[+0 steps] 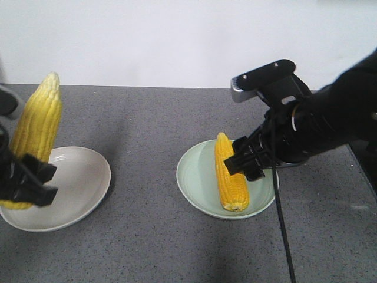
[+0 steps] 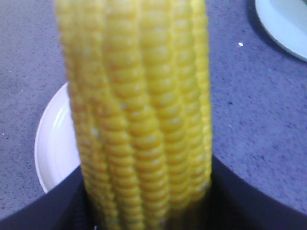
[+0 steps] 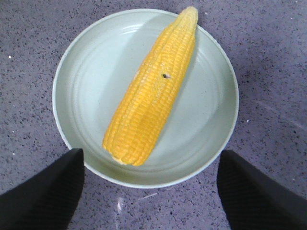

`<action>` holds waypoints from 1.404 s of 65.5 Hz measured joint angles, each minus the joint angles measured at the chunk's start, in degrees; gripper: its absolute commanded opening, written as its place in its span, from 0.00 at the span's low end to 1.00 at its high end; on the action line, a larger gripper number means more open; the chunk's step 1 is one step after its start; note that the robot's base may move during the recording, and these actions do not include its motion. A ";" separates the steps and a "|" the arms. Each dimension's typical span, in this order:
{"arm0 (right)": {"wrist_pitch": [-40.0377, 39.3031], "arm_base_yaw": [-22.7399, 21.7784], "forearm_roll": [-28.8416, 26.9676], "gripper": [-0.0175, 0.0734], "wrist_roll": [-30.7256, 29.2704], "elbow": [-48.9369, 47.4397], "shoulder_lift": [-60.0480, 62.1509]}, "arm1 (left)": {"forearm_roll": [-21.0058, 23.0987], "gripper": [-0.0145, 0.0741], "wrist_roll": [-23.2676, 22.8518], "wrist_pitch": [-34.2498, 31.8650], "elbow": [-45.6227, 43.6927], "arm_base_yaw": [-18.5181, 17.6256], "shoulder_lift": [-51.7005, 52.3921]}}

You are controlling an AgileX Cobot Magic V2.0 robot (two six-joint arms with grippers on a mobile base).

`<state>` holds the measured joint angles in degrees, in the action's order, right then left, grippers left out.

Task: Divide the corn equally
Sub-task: 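Lower the left gripper's cob onto the cream plate and open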

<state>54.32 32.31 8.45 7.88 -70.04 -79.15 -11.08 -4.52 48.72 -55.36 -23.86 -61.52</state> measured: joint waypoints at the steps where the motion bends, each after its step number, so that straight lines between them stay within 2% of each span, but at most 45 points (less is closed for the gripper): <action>1: -0.16 0.00 0.07 0.81 0.00 0.34 0.30 | 0.00 0.51 0.00 0.28 -0.47 0.24 -0.93; 24: -1.83 0.00 0.63 0.81 -0.04 3.13 6.26 | 0.48 0.51 1.10 5.89 -9.96 6.92 -13.71; 43: -1.90 0.00 1.09 0.81 -0.46 3.13 8.58 | 7.63 0.51 6.72 11.13 -15.76 12.45 -22.46; 66: -1.90 0.00 1.41 0.81 -0.46 3.13 8.58 | 8.28 0.51 7.01 13.47 -16.58 13.59 -31.14; 83: -1.90 0.00 1.55 0.81 -0.46 3.13 8.58 | 8.32 0.51 7.01 11.79 -16.58 13.59 -35.74; 92: -1.90 0.00 1.60 0.81 -0.46 3.13 8.58 | 8.34 0.54 7.01 10.76 -16.58 13.59 -37.32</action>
<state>52.43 32.31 10.05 7.43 -66.90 -70.57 -2.74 2.48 59.49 -71.94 -10.27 -98.84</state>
